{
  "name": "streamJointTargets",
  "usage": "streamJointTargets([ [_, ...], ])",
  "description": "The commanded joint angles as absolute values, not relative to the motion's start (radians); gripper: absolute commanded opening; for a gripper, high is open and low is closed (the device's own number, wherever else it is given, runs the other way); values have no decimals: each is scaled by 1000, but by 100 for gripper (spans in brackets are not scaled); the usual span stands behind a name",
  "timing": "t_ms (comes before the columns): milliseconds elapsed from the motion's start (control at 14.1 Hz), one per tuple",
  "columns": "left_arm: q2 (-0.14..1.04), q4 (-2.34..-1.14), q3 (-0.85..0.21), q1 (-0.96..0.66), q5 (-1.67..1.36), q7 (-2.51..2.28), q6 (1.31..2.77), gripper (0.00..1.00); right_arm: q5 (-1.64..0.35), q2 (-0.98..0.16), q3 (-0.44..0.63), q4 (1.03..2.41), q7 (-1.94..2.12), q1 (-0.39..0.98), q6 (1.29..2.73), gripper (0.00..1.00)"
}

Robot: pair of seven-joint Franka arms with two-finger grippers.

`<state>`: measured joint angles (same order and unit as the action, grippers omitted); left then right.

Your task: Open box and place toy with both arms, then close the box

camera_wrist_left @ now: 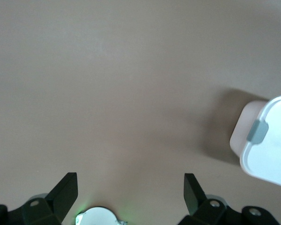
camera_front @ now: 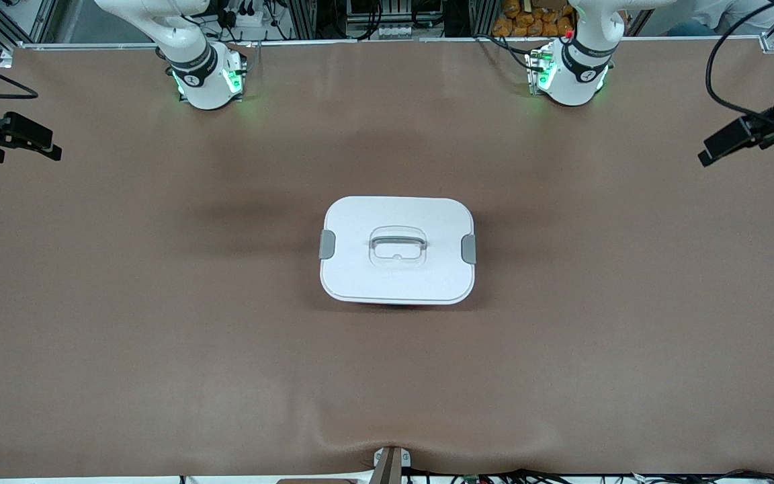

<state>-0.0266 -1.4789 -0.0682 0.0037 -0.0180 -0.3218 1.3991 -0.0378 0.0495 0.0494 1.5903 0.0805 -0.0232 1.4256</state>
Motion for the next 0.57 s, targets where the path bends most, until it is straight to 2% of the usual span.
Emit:
streamJointTargets([
  [0, -81, -1548, -57, 2, -32, -232, 1401, 100, -57, 48, 41, 1580, 64, -34, 1413, 100],
  [496, -71, -1537, -18, -6, 1, -100, 1408, 100, -57, 48, 41, 1580, 64, -35, 1413, 100],
])
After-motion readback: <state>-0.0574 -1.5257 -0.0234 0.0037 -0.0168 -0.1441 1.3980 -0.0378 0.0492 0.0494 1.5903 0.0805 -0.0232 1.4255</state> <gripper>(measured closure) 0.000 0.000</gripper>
